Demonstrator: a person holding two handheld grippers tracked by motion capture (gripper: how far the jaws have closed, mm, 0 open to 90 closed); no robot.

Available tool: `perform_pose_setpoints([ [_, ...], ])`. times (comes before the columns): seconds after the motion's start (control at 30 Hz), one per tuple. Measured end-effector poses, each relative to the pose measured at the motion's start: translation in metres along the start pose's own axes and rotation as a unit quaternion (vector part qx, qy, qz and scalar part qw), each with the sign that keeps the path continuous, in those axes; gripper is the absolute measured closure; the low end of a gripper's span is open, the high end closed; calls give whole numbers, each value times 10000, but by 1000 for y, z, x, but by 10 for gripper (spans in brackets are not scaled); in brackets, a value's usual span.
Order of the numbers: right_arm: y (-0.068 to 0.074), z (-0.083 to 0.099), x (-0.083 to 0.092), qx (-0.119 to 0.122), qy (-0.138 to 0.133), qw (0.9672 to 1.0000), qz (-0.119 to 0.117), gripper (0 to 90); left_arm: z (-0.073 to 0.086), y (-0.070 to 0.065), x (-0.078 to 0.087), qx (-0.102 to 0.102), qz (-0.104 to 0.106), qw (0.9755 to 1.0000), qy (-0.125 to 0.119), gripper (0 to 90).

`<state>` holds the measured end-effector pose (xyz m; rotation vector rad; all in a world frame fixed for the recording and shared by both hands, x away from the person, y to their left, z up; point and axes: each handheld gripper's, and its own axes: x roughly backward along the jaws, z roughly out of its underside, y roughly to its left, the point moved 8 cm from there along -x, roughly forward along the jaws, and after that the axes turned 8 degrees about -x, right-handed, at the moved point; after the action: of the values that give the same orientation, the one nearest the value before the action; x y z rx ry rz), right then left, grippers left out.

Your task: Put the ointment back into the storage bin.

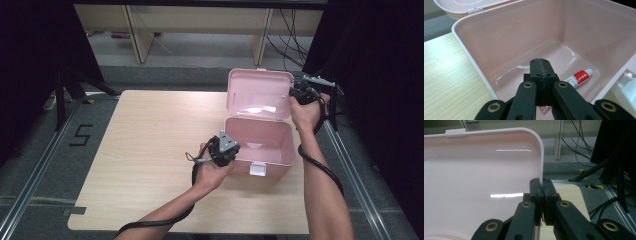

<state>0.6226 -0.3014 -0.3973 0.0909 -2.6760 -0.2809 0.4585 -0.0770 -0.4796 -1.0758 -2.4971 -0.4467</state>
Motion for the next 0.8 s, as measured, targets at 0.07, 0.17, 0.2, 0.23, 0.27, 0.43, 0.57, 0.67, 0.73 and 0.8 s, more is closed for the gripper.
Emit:
perform_pose_setpoints([
  [0.07, 2, 0, 2, -28, 16, 10000, -23, 896, 0, 0, 0, 7, -2, 10000, -1, 900],
  [0.17, 2, 0, 4, -49, -21, 10000, 10, 896, 0, 0, 0, -1, -3, 10000, 6, 900],
  [0.2, 4, 0, 5, -143, -24, 9999, -41, 896, 0, 0, 0, 1, -7, 10000, 11, 900],
  [0.23, 3, 0, 5, -65, -58, 10000, -39, 896, 0, 0, 0, 3, -7, 10000, 10, 900],
  [0.27, 2, -1, 5, 14, -111, 9999, -9, 896, 0, 0, 0, 6, -10, 10000, 10, 900],
  [0.43, 4, -1, 11, -96, -97, 9999, -18, 896, -1, 0, -1, 54, -25, 10000, -31, 900],
  [0.57, 3, -1, 13, -73, -153, 9998, -70, 897, -1, 0, -1, 58, -30, 10000, -30, 900],
  [0.67, 2, -2, 15, 46, -217, 9997, -75, 897, -1, 0, -1, 64, -36, 10000, -29, 900],
  [0.73, 3, -2, 16, 52, -260, 9996, -89, 897, -1, 0, -2, 68, -36, 10000, -28, 900],
  [0.8, 3, -3, 17, 62, -275, 9996, -97, 897, -2, 0, -2, 74, -14, 10000, -50, 900],
])
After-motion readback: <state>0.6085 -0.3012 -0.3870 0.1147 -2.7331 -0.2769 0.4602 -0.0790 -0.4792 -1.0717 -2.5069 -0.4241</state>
